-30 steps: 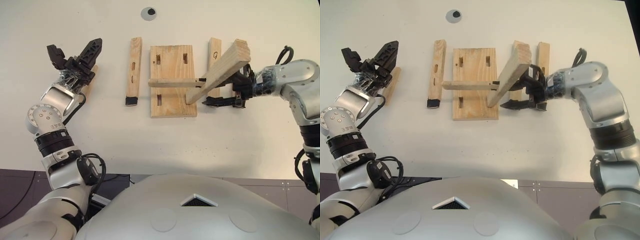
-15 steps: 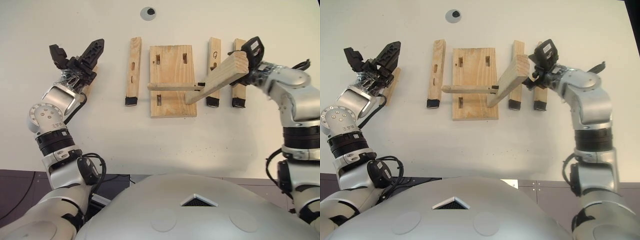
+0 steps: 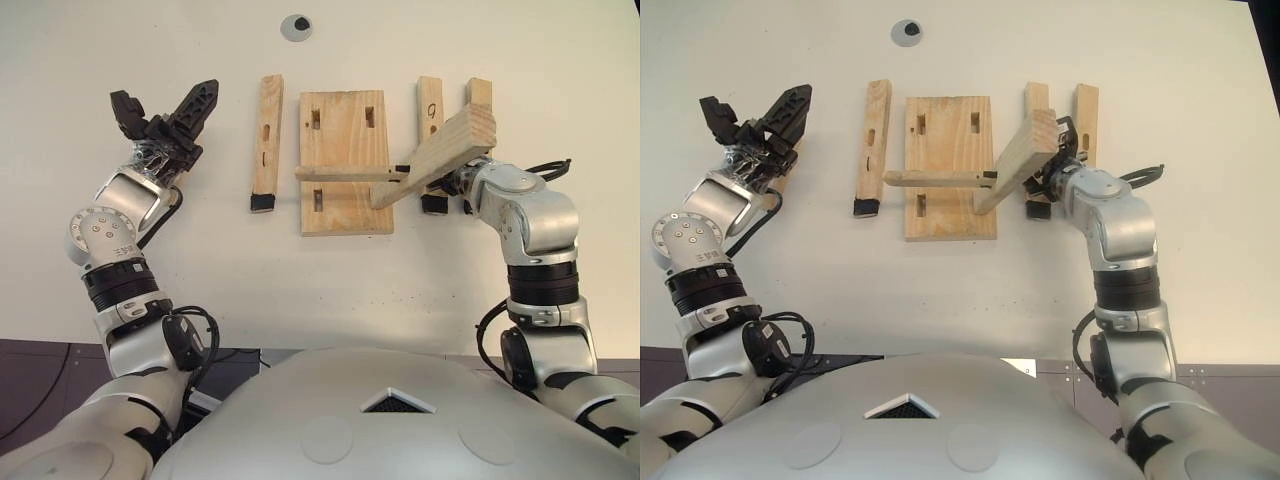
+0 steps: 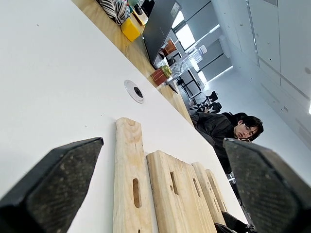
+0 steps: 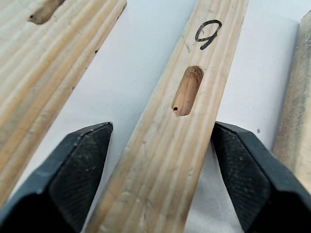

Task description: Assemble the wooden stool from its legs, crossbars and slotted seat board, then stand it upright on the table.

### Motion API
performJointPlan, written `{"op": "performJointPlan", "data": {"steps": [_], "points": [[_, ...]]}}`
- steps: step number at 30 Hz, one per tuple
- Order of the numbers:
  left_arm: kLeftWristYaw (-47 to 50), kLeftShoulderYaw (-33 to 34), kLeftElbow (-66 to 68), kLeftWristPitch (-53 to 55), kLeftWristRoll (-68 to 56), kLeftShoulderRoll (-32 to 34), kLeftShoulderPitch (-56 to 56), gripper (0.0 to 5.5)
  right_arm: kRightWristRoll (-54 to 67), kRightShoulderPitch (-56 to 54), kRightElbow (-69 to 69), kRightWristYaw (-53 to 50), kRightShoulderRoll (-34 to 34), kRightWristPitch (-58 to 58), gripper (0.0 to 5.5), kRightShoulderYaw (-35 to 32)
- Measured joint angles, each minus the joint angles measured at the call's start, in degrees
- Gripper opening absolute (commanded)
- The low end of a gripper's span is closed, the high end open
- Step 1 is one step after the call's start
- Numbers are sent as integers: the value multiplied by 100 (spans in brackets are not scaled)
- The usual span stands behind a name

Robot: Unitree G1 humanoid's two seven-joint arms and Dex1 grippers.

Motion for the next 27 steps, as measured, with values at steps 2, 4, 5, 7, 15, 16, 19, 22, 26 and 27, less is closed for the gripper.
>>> {"op": "performJointPlan", "data": {"steps": [2, 4, 5, 7, 15, 16, 19, 22, 26, 27], "points": [[27, 2, -33, 0, 0, -1, 0, 458, 8, -26, -11, -39, 21, 90, 271, -32], [45, 4, -34, -1, 2, -5, 0, 458, 12, -69, -9, -110, 73, 199, 243, -95], [54, 6, -34, -4, 3, -8, 1, 458, 13, -71, -9, -128, 176, 226, 221, -130], [83, 5, -40, -13, 4, -32, 6, 458, 70, -104, -6, -187, 278, 306, 203, -228], [-171, -823, -144, -895, 1063, 123, -16, 458, 686, -853, 48, -443, 1097, -40, 203, -1484], [-409, -1065, -151, -1144, 1287, 179, -107, 458, 799, -1067, 29, -142, 1062, -331, 203, -1485], [-1583, -1516, -237, -1740, 1365, 212, -690, 458, 1225, -1509, 56, 1443, 703, -1332, 203, -1278], [-2407, -1619, -233, -1664, 973, 197, -1289, 458, 1745, -1874, 609, 3084, 325, -1945, 203, -1263], [-2882, -1660, -196, -796, 101, -24, -1944, 458, 2521, -2632, 1533, 4597, -87, -1862, 203, -1465], [-2918, -1711, -207, -658, -10, -92, -2069, 458, 2587, -2707, 1599, 4806, -125, -1802, 203, -1410]]}}
